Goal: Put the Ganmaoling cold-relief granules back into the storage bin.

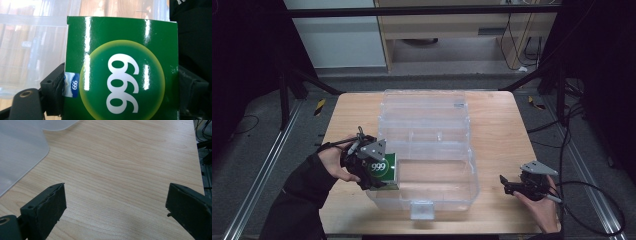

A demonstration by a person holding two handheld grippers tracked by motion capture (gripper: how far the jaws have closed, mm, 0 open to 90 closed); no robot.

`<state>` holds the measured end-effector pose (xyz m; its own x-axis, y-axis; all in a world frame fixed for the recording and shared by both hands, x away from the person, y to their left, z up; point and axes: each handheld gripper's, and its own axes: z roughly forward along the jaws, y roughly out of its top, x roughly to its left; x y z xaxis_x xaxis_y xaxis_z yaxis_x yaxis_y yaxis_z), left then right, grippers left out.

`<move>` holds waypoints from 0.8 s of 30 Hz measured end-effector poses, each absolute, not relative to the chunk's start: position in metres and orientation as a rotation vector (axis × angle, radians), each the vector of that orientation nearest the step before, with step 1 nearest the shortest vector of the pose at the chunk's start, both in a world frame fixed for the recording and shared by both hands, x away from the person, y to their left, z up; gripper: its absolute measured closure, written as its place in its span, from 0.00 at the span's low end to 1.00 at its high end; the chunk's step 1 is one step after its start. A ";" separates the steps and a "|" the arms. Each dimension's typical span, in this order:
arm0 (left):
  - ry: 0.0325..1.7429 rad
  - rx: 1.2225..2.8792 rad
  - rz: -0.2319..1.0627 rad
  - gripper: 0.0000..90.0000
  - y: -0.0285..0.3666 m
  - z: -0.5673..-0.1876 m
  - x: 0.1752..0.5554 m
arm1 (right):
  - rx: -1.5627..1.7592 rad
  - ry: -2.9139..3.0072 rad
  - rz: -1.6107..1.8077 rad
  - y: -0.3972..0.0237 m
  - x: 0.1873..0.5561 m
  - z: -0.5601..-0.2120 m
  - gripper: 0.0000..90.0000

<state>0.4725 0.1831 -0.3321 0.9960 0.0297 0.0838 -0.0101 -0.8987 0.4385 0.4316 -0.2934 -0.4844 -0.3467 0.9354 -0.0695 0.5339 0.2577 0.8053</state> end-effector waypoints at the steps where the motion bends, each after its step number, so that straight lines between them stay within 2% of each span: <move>1: 0.015 2.685 0.118 0.16 0.182 -0.333 0.473 | 1.327 1.984 0.945 -0.293 0.432 -0.484 0.04; 24: 0.015 2.713 0.064 0.17 0.175 -0.365 0.479 | 1.318 1.988 0.938 -0.293 0.432 -0.485 0.04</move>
